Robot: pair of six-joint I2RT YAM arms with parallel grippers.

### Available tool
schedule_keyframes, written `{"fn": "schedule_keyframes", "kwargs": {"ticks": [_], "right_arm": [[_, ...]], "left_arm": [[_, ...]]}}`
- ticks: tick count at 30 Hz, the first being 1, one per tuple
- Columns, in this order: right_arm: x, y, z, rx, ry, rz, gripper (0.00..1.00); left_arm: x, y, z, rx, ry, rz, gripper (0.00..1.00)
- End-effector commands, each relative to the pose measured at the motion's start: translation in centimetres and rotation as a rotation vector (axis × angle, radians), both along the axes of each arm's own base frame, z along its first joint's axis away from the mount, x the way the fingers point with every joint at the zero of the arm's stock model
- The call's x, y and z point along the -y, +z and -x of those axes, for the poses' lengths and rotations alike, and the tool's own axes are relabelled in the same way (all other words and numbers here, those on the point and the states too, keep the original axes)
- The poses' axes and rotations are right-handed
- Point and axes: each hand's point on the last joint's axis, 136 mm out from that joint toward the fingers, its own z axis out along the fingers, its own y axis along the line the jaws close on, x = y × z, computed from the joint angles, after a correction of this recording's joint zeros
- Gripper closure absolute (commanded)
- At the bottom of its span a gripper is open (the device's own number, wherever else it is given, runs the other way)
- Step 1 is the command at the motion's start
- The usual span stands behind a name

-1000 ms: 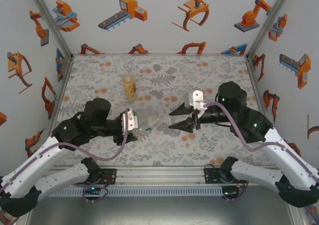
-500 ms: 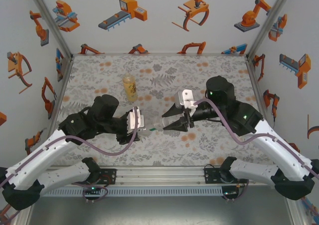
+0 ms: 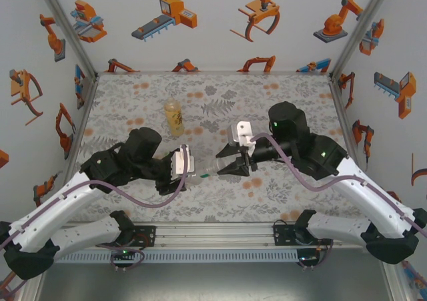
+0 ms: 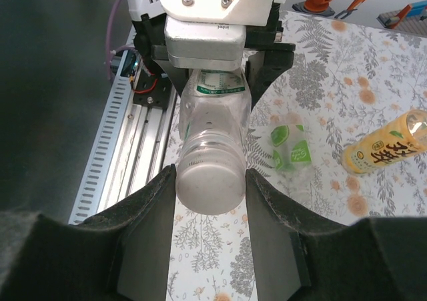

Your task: Screw on the bottle caps

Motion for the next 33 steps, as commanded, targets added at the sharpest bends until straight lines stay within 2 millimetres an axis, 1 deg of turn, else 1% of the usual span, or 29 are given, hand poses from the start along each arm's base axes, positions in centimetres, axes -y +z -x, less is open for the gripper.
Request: {"fn": "schedule_keyframes", "kwargs": {"ticks": [1, 10, 20, 27, 33], "right_arm": [[-0.1, 0.8, 0.2, 0.031, 0.008, -0.012, 1.0], [-0.3, 1.1, 0.5, 0.032, 0.023, -0.017, 1.0], [-0.5, 0.1, 0.6, 0.017, 0.026, 0.003, 1.0], [-1.0, 0.0, -0.5, -0.11, -0.065, 0.009, 1.0], [-1.1, -0.4, -1.5, -0.297, -0.173, 0.016, 1.0]], "left_arm": [[0.6, 1.9, 0.6, 0.028, -0.052, 0.054, 1.0], [0.8, 1.7, 0.4, 0.024, -0.044, 0.047, 1.0], [1.2, 2.4, 0.3, 0.028, -0.033, 0.095, 1.0], [1.5, 2.5, 0.0, 0.028, -0.024, 0.106, 1.0], [1.7, 2.8, -0.3, 0.047, -0.013, 0.122, 1.0]]}}
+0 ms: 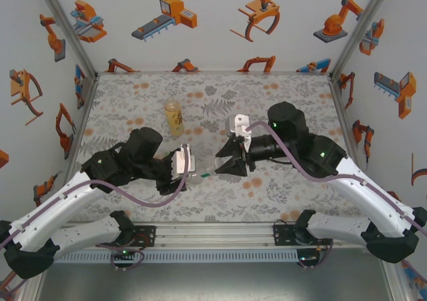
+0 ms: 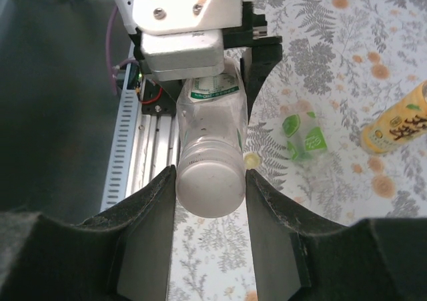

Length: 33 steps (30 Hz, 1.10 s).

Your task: Screw on the bottle caps

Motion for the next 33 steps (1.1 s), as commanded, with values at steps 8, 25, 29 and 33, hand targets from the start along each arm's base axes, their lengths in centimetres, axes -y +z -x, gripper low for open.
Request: {"fn": "schedule_keyframes", "kwargs": {"ticks": [8, 25, 29, 33], "right_arm": [[-0.1, -1.8, -4.3, -0.472, -0.392, -0.017, 1.0], [3.7, -10.3, -8.3, -1.363, -1.133, -0.015, 0.94], [2.9, -9.8, -8.5, -1.406, -1.101, -0.06, 0.85], [3.1, -7.4, -8.5, -1.312, -1.069, -0.067, 0.59]], "left_arm": [[1.7, 3.3, -0.8, 0.077, 0.002, 0.153, 1.0], [3.2, 3.3, -3.3, 0.116, 0.07, 0.152, 1.0], [3.3, 3.3, -3.4, 0.119, 0.07, 0.151, 1.0], [3.3, 3.1, -3.3, 0.12, 0.061, 0.148, 1.0]]}}
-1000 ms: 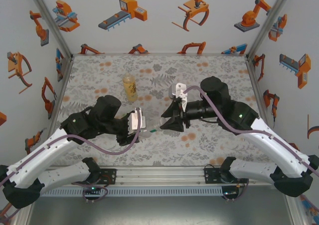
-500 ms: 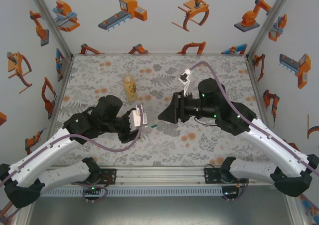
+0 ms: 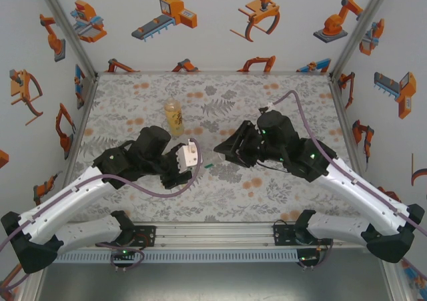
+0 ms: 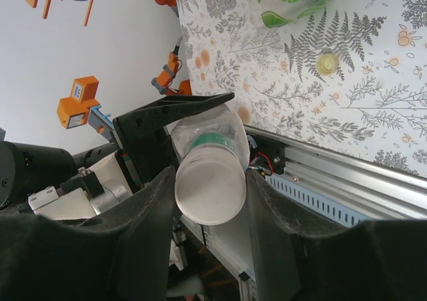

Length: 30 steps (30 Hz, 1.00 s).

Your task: Screw on the bottle caps

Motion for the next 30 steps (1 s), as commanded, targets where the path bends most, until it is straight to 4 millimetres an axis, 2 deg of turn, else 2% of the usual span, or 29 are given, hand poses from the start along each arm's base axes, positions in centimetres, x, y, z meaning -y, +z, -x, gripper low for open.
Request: {"fn": "schedule_keyframes", "kwargs": {"ticks": [1, 2, 6, 11, 17, 20, 26, 28, 30], "right_arm": [[-0.4, 0.7, 0.1, 0.014, 0.021, 0.025, 0.5], [-0.4, 1.2, 0.2, 0.043, 0.044, 0.033, 0.41], [-0.6, 2.9, 0.3, 0.131, 0.107, 0.051, 0.31], [-0.4, 5.6, 0.2, 0.309, 0.186, 0.1, 0.3], [-0.2, 9.4, 0.7, 0.62, 0.344, 0.18, 0.31], [-0.7, 11.6, 2.5, 0.849, 0.507, 0.192, 0.33], [-0.9, 14.4, 8.0, 1.275, 0.849, 0.143, 0.33], [-0.8, 14.2, 9.8, 1.37, 0.96, 0.116, 0.35], [-0.7, 13.5, 10.7, 1.439, 1.026, 0.118, 0.38]], "left_arm": [[3.0, 5.4, 0.2, 0.1, -0.094, 0.218, 1.0], [3.0, 5.3, 0.3, 0.1, -0.097, 0.216, 1.0], [2.9, 5.2, 0.5, 0.094, -0.107, 0.212, 1.0], [2.7, 5.0, 0.9, 0.091, -0.118, 0.21, 1.0], [2.4, 4.8, 2.0, 0.071, -0.168, 0.207, 1.0], [2.3, 4.8, 2.8, 0.056, -0.203, 0.209, 1.0], [2.1, 5.1, 3.7, 0.033, -0.234, 0.223, 1.0], [2.1, 5.1, 3.7, 0.028, -0.228, 0.225, 1.0], [2.0, 5.2, 3.8, 0.026, -0.226, 0.229, 1.0]]}}
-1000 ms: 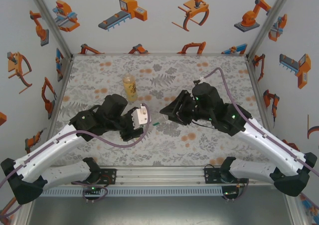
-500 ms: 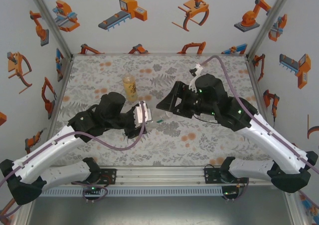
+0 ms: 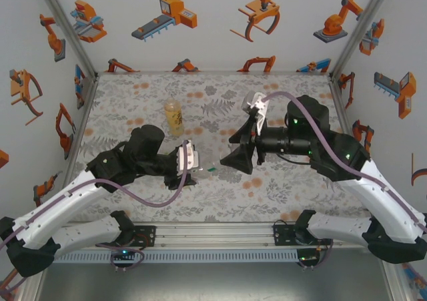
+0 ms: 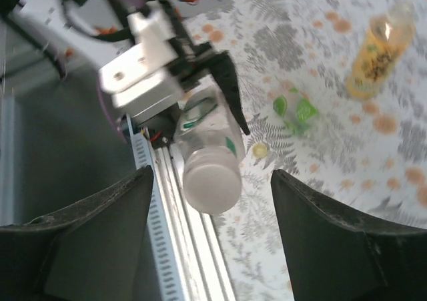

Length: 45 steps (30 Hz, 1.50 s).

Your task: Screw on the bottle caps

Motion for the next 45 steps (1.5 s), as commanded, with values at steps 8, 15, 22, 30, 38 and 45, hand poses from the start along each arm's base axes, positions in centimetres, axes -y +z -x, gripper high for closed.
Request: {"fn": "schedule_keyframes", "kwargs": {"ticks": [8, 15, 22, 30, 38, 45], "right_arm": [[-0.1, -1.0, 3.7, 0.36, 0.323, 0.04, 0.39], [-1.0, -1.6, 3.1, 0.342, 0.33, 0.063, 0.42], [-1.1, -2.4, 2.7, 0.333, 0.322, 0.08, 0.5], [-1.2, -3.0, 2.5, 0.318, 0.315, 0.096, 0.57], [-1.6, -3.0, 1.6, 0.122, 0.207, 0.063, 0.83], [-1.2, -3.6, -3.7, -0.38, -0.254, -0.078, 1.0]], "left_arm": [[-0.2, 1.4, 1.3, -0.01, -0.039, 0.042, 1.0], [-0.2, 1.3, 1.3, -0.007, -0.045, 0.036, 1.0], [0.0, 1.5, 1.2, -0.008, -0.045, 0.04, 1.0], [0.0, 1.5, 1.2, -0.006, -0.045, 0.044, 1.0], [0.3, 1.6, 0.4, 0.008, -0.012, 0.056, 1.0], [0.4, 1.7, -1.3, 0.059, 0.06, 0.047, 1.0]]}}
